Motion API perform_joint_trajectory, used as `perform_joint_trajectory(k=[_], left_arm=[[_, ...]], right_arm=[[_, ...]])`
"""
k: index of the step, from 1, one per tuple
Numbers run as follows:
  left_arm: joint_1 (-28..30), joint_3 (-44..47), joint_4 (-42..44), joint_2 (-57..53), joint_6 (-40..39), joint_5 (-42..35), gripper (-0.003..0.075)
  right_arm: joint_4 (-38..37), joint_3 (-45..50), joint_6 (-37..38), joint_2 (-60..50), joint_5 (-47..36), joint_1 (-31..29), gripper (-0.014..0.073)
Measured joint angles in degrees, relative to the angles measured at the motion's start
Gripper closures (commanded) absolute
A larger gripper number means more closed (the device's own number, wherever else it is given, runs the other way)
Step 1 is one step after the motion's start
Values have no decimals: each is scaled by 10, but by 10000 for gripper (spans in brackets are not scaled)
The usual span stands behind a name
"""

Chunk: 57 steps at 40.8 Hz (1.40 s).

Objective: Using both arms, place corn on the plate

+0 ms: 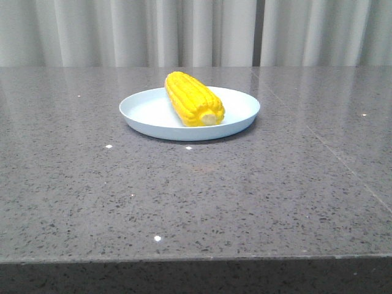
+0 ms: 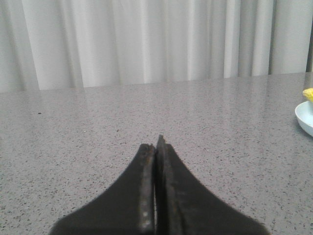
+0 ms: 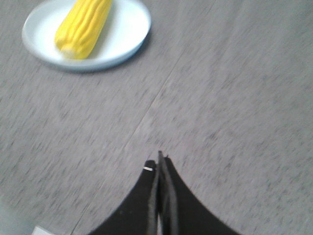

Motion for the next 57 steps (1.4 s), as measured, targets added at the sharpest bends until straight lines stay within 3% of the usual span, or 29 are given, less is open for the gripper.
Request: perform_joint_trajectory(k=[8, 21, 39, 49, 57], left_arm=[[0, 0, 0, 0, 0, 0, 741], [0, 0, 0, 0, 0, 0, 741], [0, 0, 0, 0, 0, 0, 741], [0, 0, 0, 0, 0, 0, 741], [0, 0, 0, 0, 0, 0, 741]], right_arm=[[0, 145, 0, -104, -182, -103, 662], [8, 249, 0, -199, -255, -195, 662], [10, 249, 1, -202, -272, -201, 662], [89, 249, -56, -202, -307, -201, 662], [101, 249, -65, -202, -311, -201, 662]])
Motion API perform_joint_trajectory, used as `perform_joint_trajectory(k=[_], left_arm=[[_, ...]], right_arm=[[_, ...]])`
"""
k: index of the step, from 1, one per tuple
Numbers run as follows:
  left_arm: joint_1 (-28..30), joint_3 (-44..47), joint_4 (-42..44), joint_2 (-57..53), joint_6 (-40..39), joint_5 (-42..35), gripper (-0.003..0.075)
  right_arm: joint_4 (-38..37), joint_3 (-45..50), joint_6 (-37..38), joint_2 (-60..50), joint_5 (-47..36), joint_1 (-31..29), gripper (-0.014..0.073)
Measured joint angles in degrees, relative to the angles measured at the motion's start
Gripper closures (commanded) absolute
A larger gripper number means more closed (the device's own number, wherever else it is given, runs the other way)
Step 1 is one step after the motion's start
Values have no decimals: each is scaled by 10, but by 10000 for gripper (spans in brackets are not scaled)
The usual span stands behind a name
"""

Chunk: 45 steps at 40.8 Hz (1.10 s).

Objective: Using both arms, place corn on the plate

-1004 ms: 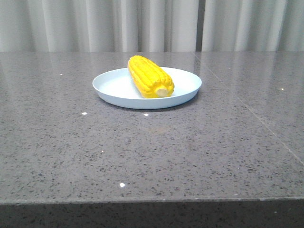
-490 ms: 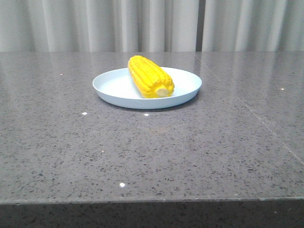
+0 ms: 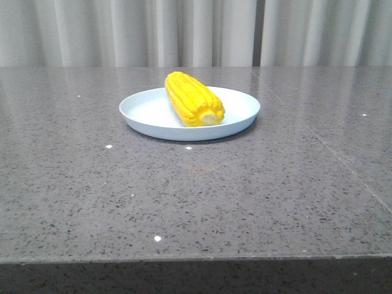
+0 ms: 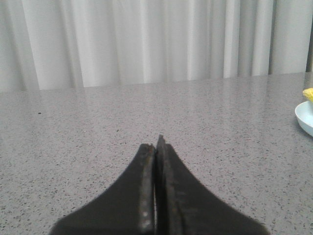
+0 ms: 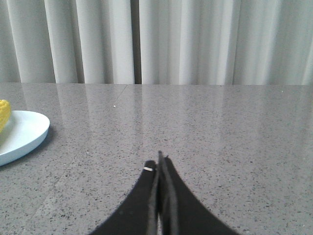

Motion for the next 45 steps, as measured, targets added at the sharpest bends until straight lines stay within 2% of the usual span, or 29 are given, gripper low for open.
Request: perform_joint_trajectory(k=[45], left_arm=[[0, 0, 0, 0, 0, 0, 741]], right_arm=[[-36, 0, 24, 0, 0, 0, 662]])
